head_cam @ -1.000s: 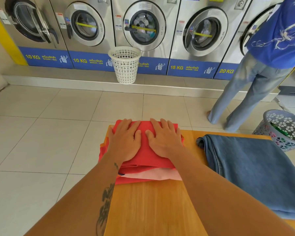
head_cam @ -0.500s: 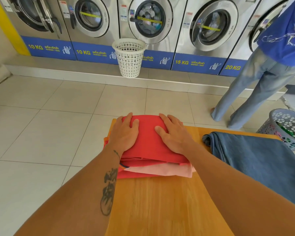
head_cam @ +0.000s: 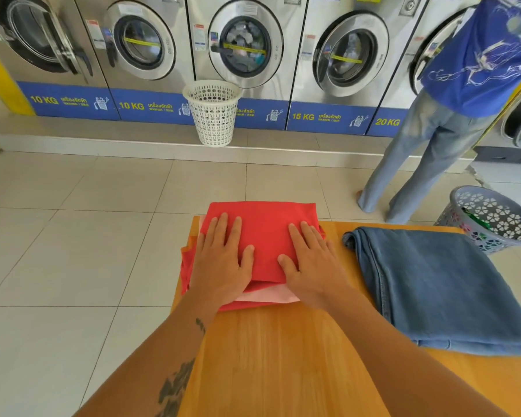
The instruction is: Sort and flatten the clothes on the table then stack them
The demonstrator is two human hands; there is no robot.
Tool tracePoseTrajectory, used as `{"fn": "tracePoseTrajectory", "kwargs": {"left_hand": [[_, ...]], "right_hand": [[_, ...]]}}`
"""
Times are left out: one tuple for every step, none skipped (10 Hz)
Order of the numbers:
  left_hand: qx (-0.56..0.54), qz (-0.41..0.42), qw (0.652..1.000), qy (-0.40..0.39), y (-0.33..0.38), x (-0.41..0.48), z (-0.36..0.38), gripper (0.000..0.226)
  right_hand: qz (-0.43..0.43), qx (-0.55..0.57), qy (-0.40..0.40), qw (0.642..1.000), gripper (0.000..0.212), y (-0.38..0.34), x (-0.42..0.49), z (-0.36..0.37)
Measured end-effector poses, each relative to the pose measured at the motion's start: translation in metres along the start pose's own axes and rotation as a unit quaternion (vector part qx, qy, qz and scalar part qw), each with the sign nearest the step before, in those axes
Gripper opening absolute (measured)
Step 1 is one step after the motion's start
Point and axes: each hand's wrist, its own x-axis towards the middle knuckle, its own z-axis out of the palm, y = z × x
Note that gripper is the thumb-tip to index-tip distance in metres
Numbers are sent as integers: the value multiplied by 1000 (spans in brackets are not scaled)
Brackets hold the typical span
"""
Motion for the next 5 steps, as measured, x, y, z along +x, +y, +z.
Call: {"fn": "tracePoseTrajectory", "kwargs": {"left_hand": [[4,-3,1000,-8,1,0,1,70],[12,-23,998,-53,4,6,-6,71],[21,-26,998,-60,2,3,-32,71],[85,12,995,-57,-7,-16,-66,65],[56,-11,997,-50,0,-38,-97,59]], "right_hand": [[11,-6,-14,1000,73,-1,-2,2],[26,-13,-51,998,72,-8,3,-17],[24,30,-43,998,71,-13,-1,-49],[39,98,-35,994,71,-10,-17,-73],[58,142,-22,988,66,-7,-35,-99]]}}
